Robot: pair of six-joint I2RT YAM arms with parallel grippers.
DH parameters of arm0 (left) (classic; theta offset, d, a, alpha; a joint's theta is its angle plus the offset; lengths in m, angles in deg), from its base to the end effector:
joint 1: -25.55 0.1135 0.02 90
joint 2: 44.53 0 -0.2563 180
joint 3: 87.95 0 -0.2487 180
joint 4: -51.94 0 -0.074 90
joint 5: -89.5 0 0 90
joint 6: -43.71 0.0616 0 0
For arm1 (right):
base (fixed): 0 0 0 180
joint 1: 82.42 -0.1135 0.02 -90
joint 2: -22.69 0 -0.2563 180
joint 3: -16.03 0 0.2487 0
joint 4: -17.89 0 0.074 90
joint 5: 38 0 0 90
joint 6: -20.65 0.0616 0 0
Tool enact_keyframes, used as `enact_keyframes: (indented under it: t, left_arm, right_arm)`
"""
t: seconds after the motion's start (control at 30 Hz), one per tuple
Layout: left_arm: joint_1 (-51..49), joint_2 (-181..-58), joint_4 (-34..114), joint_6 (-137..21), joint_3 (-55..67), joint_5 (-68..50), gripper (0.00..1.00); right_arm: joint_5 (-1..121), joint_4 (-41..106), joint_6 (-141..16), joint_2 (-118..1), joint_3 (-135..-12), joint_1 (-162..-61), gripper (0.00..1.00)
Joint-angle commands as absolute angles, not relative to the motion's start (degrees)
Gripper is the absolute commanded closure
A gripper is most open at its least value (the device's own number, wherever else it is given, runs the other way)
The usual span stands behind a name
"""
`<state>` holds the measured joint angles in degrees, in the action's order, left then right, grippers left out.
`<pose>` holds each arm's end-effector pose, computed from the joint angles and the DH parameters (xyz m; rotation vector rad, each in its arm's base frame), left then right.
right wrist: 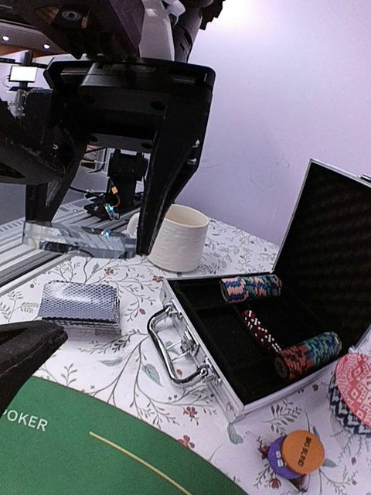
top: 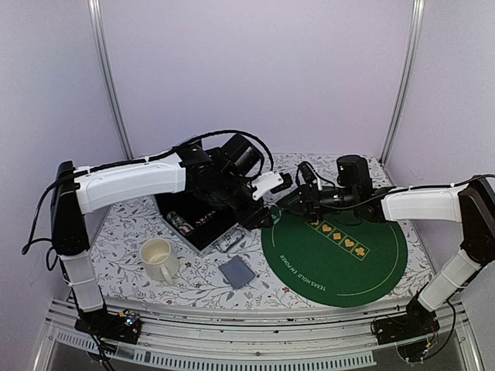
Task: Distribute texas hold em gaming equipment
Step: Pass from the left arm to the right
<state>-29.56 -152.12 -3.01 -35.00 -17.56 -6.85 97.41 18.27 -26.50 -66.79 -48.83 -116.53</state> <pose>0.2389 -0.3546 0.2587 1.4331 2.1035 -0.4494 0.2652 0.2326 0.2166 -0.4156 2.2302 1.5869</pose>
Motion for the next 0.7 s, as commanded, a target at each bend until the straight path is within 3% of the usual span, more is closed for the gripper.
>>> enact_keyframes:
  t: [0.0, 0.13, 0.3, 0.43, 0.47, 0.6, 0.67]
  left_arm:
    - [-29.5, -151.1, -0.5, -35.5, -18.7, -6.2, 0.60]
    - [-29.5, -151.0, -0.5, -35.6, -18.8, -5.9, 0.59]
    - [-29.5, -150.5, -0.5, -35.5, -18.1, -5.4, 0.59]
    - [-29.5, -150.2, -0.5, -35.5, -17.7, -5.3, 0.58]
    - [-29.5, -150.0, -0.5, -35.6, -17.6, -5.3, 0.53]
    - [-29.5, -148.7, 0.5, -36.2, -16.1, -3.9, 0.12]
    - [-29.3, -147.4, 2.0, -36.9, -13.7, -2.6, 0.04]
  right_arm:
    - [100.5, 10.5, -22.3, -70.1, -48.9, -118.6, 0.41]
    - [100.8, 8.3, -20.9, -71.8, -49.1, -119.3, 0.58]
    - [101.5, 8.2, -20.8, -72.2, -49.5, -119.3, 0.86]
    - [101.4, 8.7, -21.2, -71.7, -48.9, -119.3, 0.97]
    - [101.1, 9.0, -21.4, -71.3, -48.7, -119.0, 0.98]
    - [100.1, 11.4, -22.8, -68.3, -46.6, -115.7, 0.98]
    - [99.1, 14.7, -24.4, -66.1, -45.3, -112.7, 0.98]
